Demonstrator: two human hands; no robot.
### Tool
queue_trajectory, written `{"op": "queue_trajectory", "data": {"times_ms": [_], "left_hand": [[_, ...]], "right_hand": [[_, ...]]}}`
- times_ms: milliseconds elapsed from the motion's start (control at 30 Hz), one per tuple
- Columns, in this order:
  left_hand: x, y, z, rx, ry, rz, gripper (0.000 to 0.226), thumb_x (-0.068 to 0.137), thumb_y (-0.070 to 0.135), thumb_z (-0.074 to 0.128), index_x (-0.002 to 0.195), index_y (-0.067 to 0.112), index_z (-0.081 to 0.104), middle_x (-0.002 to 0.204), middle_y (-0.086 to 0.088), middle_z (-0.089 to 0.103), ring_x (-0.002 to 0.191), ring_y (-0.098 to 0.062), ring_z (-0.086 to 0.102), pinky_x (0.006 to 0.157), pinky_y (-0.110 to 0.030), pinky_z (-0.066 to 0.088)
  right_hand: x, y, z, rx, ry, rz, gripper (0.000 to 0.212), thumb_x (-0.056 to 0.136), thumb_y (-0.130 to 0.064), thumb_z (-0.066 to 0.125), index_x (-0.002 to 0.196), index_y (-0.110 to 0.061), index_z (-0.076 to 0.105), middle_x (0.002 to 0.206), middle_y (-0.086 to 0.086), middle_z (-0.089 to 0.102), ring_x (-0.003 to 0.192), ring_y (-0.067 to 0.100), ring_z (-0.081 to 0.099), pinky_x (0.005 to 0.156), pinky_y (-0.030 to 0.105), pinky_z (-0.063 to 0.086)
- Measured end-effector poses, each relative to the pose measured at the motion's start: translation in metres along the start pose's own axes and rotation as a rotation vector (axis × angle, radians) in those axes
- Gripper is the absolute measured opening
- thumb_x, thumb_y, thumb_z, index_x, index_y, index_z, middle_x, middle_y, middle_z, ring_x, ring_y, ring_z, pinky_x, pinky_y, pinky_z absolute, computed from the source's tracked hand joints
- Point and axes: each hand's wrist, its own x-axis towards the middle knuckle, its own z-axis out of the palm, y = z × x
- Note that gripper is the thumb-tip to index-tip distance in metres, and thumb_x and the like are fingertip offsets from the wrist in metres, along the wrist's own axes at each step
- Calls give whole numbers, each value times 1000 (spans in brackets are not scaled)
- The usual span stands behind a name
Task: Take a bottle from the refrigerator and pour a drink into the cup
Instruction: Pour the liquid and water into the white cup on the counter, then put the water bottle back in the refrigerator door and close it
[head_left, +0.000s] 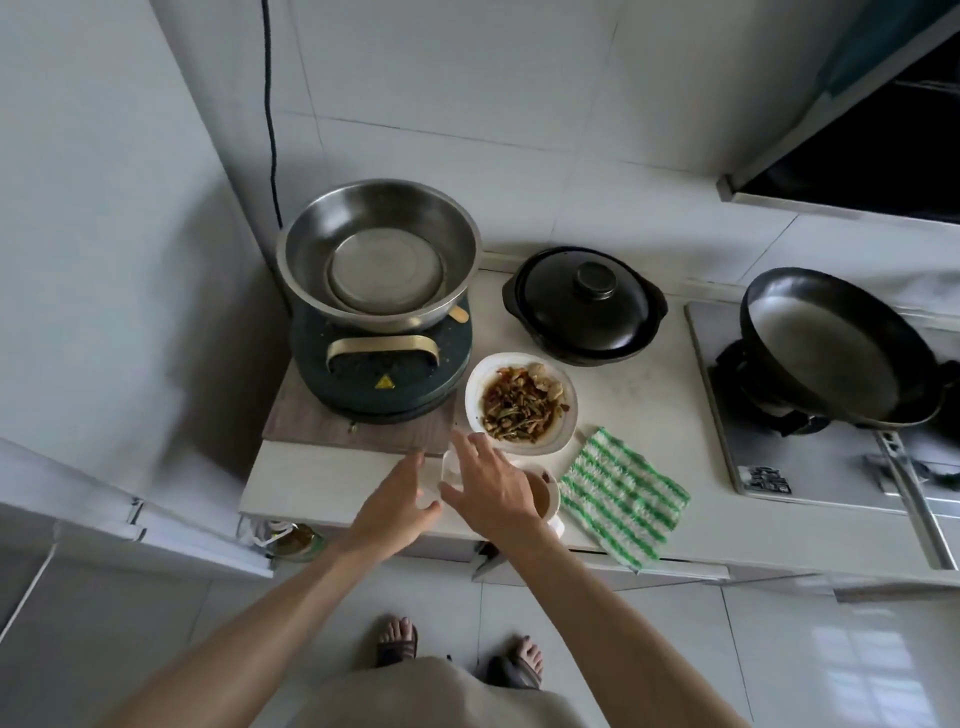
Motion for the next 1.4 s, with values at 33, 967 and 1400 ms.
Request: {"op": "queue_trajectory", "data": {"times_ms": [33, 967, 1400], "left_hand": [[1, 1, -1, 4, -12, 11, 81, 89, 35, 74, 154, 23, 28, 151, 2, 47, 114, -12, 62, 92, -28, 52], [-471, -120, -93, -240, 1264, -986, 42, 69, 63, 66, 107, 57, 49, 95, 32, 65, 93, 13, 59, 68, -8, 42], [-763, -176, -111, -457, 1730, -1231, 67, 82, 53, 68, 138, 20, 52, 125, 1, 69, 111, -15, 67, 98, -37, 51]], "right_hand": [[6, -5, 3, -52, -35, 4, 54, 98, -32, 56, 144, -16, 33, 139, 10, 43, 122, 28, 53, 93, 40, 54], [-173, -435, 138, 263, -831, -1124, 73, 71, -66, 70, 128, -37, 36, 111, -15, 59, 98, 15, 64, 85, 36, 52], [-406, -680, 252, 211, -999, -1574, 57, 84, -63, 63, 124, -25, 50, 111, -3, 65, 99, 16, 64, 85, 39, 53]]}}
